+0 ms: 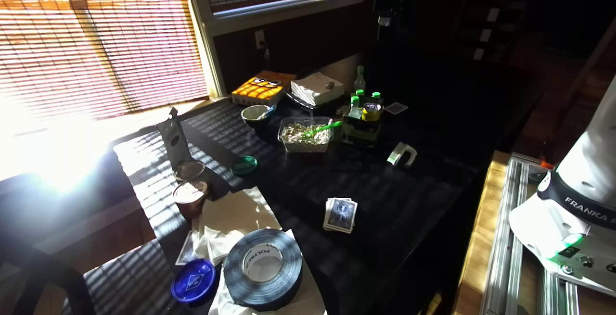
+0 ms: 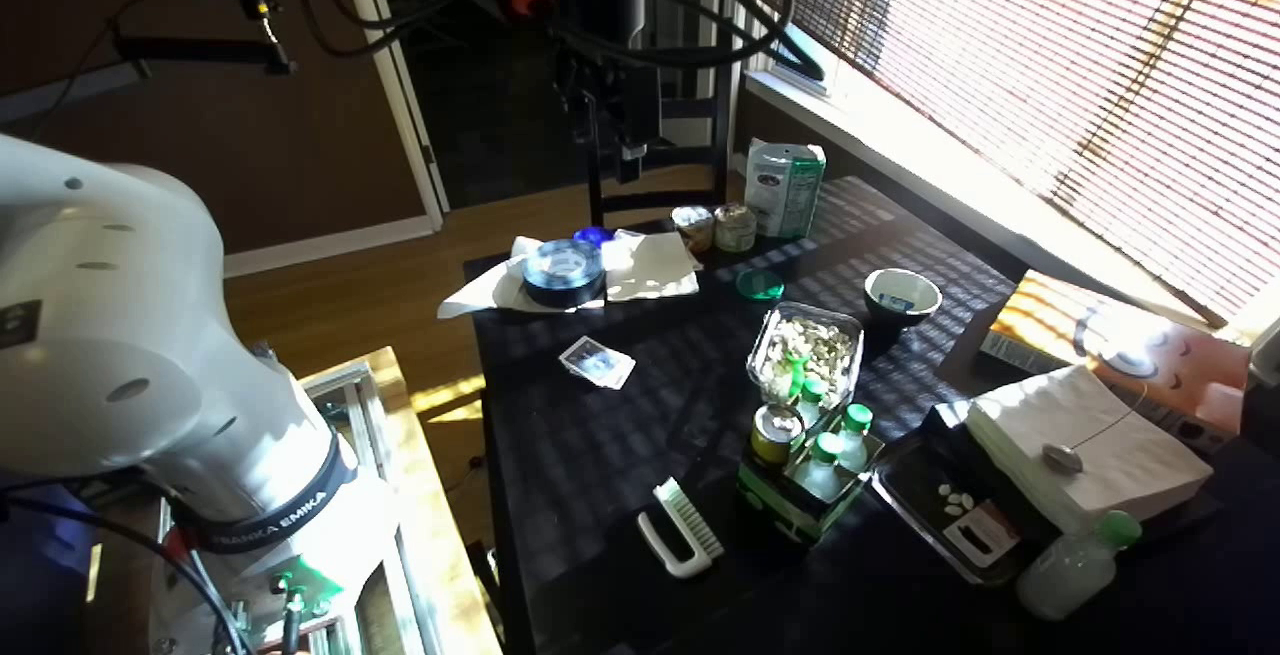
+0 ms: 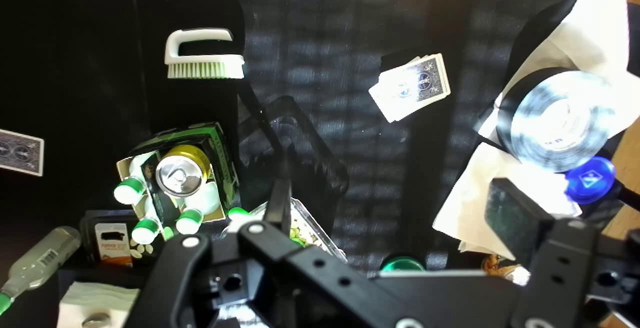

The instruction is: Put the blue lid on one container on the left.

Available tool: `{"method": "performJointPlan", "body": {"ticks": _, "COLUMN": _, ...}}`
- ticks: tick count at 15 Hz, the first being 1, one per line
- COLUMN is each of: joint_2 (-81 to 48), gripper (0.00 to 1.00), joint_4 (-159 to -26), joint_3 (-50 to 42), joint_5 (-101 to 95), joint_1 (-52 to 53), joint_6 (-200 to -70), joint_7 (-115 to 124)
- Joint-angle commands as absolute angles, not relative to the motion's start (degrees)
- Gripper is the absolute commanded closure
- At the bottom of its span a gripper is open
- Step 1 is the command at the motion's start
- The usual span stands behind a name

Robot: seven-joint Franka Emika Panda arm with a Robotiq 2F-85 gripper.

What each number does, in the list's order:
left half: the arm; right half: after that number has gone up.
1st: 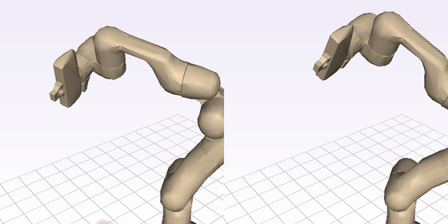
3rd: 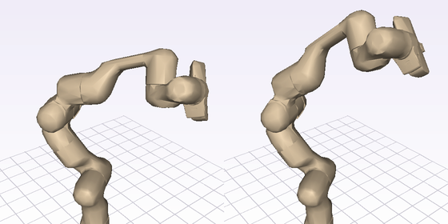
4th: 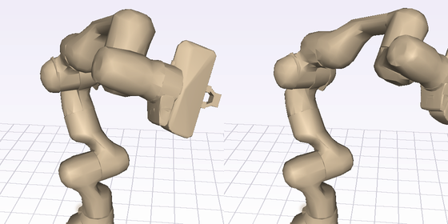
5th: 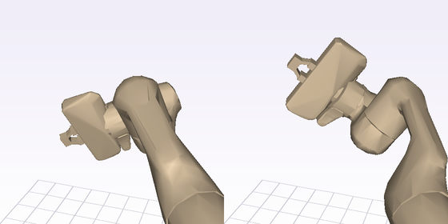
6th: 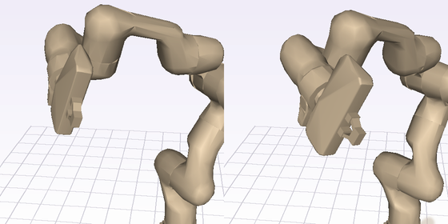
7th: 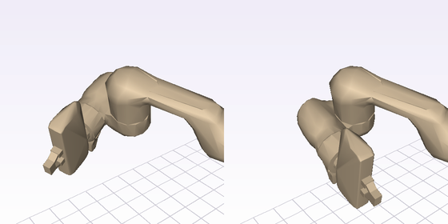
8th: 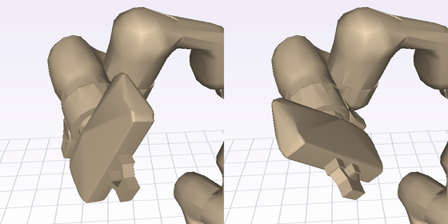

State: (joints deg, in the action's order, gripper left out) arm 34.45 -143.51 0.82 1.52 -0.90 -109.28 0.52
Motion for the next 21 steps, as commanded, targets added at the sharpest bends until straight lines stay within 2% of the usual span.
{"method": "performJointPlan", "body": {"ticks": 1, "joint_2": 32.59, "gripper": 0.0, "joint_4": -142.22, "joint_3": 4.64, "joint_5": 0.36, "joint_1": -0.72, "joint_6": -109.73, "joint_7": 7.38}}
{"method": "performJointPlan", "body": {"ticks": 7, "joint_2": 25.4, "gripper": 0.0, "joint_4": -136.63, "joint_3": 20.09, "joint_5": -2.25, "joint_1": -1.96, "joint_6": -109.16, "joint_7": 30.69}}
{"method": "performJointPlan", "body": {"ticks": 9, "joint_2": 19.98, "gripper": 0.0, "joint_4": -132.45, "joint_3": 22.58, "joint_5": -5.08, "joint_1": 0.09, "joint_6": -107.24, "joint_7": 36.25}}
{"method": "performJointPlan", "body": {"ticks": 16, "joint_2": -0.74, "gripper": 0.0, "joint_4": -111.43, "joint_3": 25.74, "joint_5": -13.22, "joint_1": 9.58, "joint_6": -99.79, "joint_7": 29.8}}
{"method": "performJointPlan", "body": {"ticks": 21, "joint_2": -15.49, "gripper": 0.0, "joint_4": -96.59, "joint_3": 24.39, "joint_5": -22.32, "joint_1": 20.25, "joint_6": -86.33, "joint_7": 39.86}}
